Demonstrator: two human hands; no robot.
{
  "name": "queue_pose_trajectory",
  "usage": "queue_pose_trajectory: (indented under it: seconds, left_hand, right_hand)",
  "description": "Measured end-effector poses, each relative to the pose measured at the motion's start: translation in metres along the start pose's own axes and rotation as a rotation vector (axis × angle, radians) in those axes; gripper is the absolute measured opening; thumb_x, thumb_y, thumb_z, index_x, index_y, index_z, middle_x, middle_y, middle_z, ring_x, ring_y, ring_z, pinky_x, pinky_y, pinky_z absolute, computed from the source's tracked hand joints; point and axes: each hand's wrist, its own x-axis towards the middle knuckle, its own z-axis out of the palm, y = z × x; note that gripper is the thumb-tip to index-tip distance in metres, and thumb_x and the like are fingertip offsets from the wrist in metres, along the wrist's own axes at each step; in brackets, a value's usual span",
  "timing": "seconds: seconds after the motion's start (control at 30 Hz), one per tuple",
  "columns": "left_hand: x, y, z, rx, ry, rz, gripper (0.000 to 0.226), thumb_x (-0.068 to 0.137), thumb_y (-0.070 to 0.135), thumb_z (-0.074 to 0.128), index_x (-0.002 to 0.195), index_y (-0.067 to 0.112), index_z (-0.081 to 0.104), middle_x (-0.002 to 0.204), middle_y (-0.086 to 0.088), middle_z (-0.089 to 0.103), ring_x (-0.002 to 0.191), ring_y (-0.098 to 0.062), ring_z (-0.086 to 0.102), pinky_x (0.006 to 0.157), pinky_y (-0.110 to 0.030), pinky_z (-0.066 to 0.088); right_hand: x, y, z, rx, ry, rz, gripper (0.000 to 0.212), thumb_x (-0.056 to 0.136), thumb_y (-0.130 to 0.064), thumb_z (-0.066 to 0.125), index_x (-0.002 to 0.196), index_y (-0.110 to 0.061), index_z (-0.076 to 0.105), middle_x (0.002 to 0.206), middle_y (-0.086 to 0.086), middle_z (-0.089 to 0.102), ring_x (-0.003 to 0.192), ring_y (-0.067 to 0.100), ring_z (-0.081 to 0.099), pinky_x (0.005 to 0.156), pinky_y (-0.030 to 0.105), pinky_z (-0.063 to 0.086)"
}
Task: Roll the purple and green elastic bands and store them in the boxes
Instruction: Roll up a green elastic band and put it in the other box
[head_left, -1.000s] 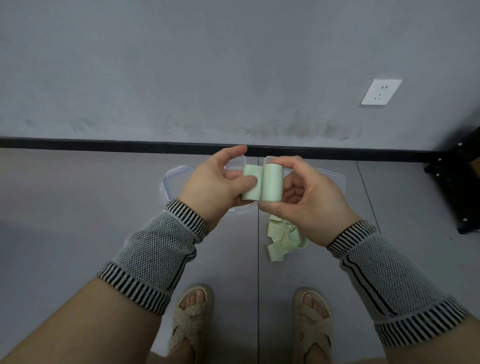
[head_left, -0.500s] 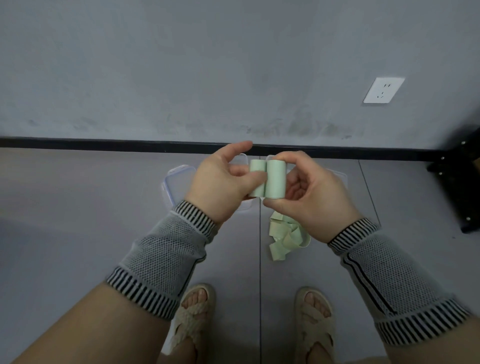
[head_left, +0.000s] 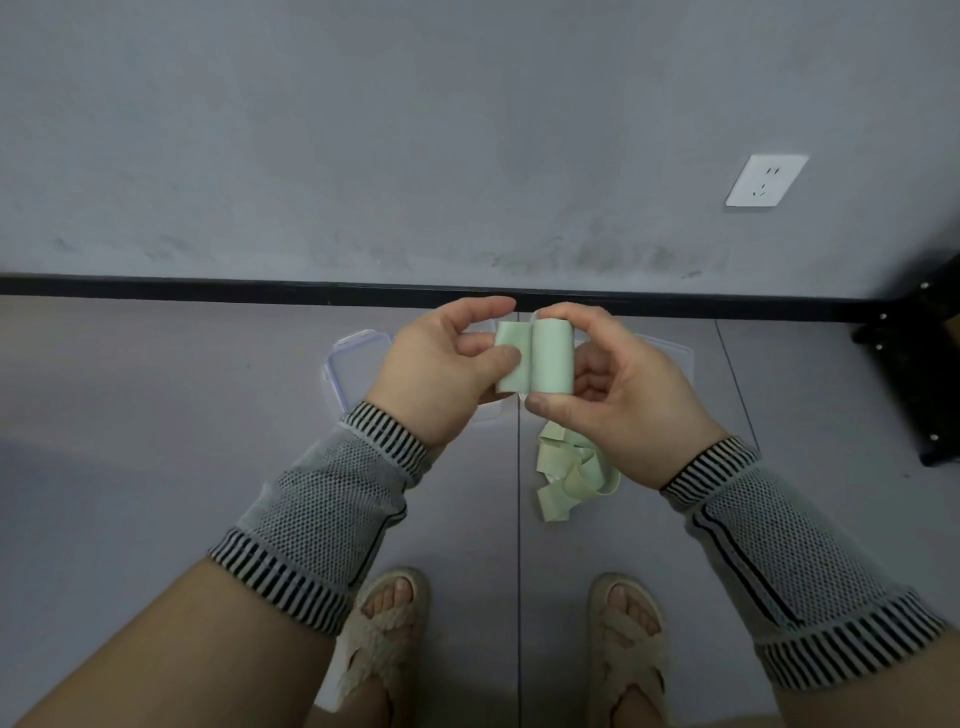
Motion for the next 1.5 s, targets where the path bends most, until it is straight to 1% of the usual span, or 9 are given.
queue_pose_trajectory:
  seconds: [0.17,0.47,0.63,0.77,0.87,1.0,1.1,1.2,1.5]
  left_hand:
    - [0.002,0.005,-0.011,-0.09,-0.011,-0.053,0.034,0.085,-0.005,0.059,0.112,0.015,0.059,0.085,-0.014,0.069,0.07,-0.018,0.067,0.064,-0.027,0.058]
    - [0.001,-0.002,0.007,0.028,0.013,0.028,0.038,0.081,-0.001,0.066,0.112,0.018,0.059,0.083,-0.013,0.073,0.081,-0.027,0.07,0.078,-0.041,0.057]
    - [0.001,-0.002,0.011,0.05,0.011,0.033,0.046,0.075,0.003,0.073,0.116,0.017,0.057,0.078,-0.007,0.072,0.077,-0.021,0.071,0.074,-0.037,0.058]
    - [0.002,-0.003,0.011,0.001,0.038,0.017,0.041,0.078,0.001,0.07,0.113,0.019,0.056,0.068,0.0,0.07,0.072,-0.018,0.07,0.068,-0.033,0.057]
    - [0.002,-0.002,0.008,-0.058,0.057,0.017,0.041,0.081,0.001,0.067,0.117,0.016,0.054,0.076,-0.006,0.069,0.079,-0.024,0.069,0.076,-0.036,0.058]
    - [0.003,-0.003,0.009,-0.036,0.058,0.039,0.041,0.082,0.002,0.066,0.117,0.019,0.052,0.084,-0.01,0.07,0.081,-0.024,0.069,0.076,-0.035,0.058]
    - [0.004,-0.004,0.008,0.082,0.066,0.047,0.043,0.082,0.01,0.068,0.12,0.023,0.053,0.084,-0.007,0.073,0.077,-0.018,0.066,0.073,-0.032,0.056]
    - [0.004,-0.001,0.005,0.121,0.075,0.017,0.043,0.08,0.019,0.071,0.12,0.024,0.056,0.084,-0.002,0.074,0.075,-0.007,0.067,0.064,-0.022,0.048]
    - [0.003,0.0,0.003,0.021,0.032,-0.043,0.042,0.081,0.012,0.069,0.12,0.016,0.054,0.09,-0.007,0.073,0.086,-0.016,0.07,0.07,-0.025,0.054]
  right_hand:
    - [-0.001,-0.003,-0.007,0.155,-0.077,-0.007,0.058,0.074,-0.003,0.076,0.119,-0.031,0.053,0.076,0.003,0.067,0.072,0.016,0.063,0.076,0.034,0.056]
    - [0.001,0.002,-0.002,-0.075,0.05,-0.013,0.058,0.068,-0.015,0.082,0.113,-0.04,0.055,0.073,0.009,0.059,0.061,0.007,0.055,0.064,0.024,0.052]
    - [0.002,0.002,0.002,-0.133,0.081,-0.028,0.057,0.068,-0.017,0.081,0.112,-0.043,0.054,0.067,-0.008,0.052,0.058,0.001,0.052,0.061,0.017,0.047]
    - [0.0,0.003,0.002,-0.054,0.047,0.028,0.07,0.073,-0.026,0.077,0.129,-0.05,0.042,0.078,-0.006,0.061,0.073,0.006,0.063,0.072,0.024,0.054]
    - [-0.001,0.001,0.0,0.131,0.048,0.127,0.06,0.086,-0.024,0.063,0.139,-0.036,0.038,0.086,-0.001,0.071,0.082,0.01,0.069,0.08,0.028,0.055]
    - [0.002,-0.001,0.003,0.264,0.073,0.195,0.032,0.093,-0.012,0.055,0.125,-0.016,0.058,0.092,0.007,0.073,0.082,0.017,0.071,0.08,0.033,0.057]
    - [0.002,-0.001,0.002,0.247,0.102,0.184,0.021,0.092,-0.012,0.056,0.11,-0.02,0.064,0.083,-0.001,0.07,0.071,0.009,0.067,0.074,0.03,0.057]
    - [0.002,-0.001,-0.001,0.152,0.094,0.141,0.023,0.092,-0.015,0.056,0.11,-0.027,0.064,0.084,0.006,0.065,0.07,0.007,0.061,0.07,0.026,0.056]
    - [0.003,0.005,-0.003,0.071,0.196,0.11,0.029,0.076,-0.019,0.075,0.101,-0.028,0.066,0.085,-0.006,0.062,0.076,0.006,0.06,0.078,0.027,0.053]
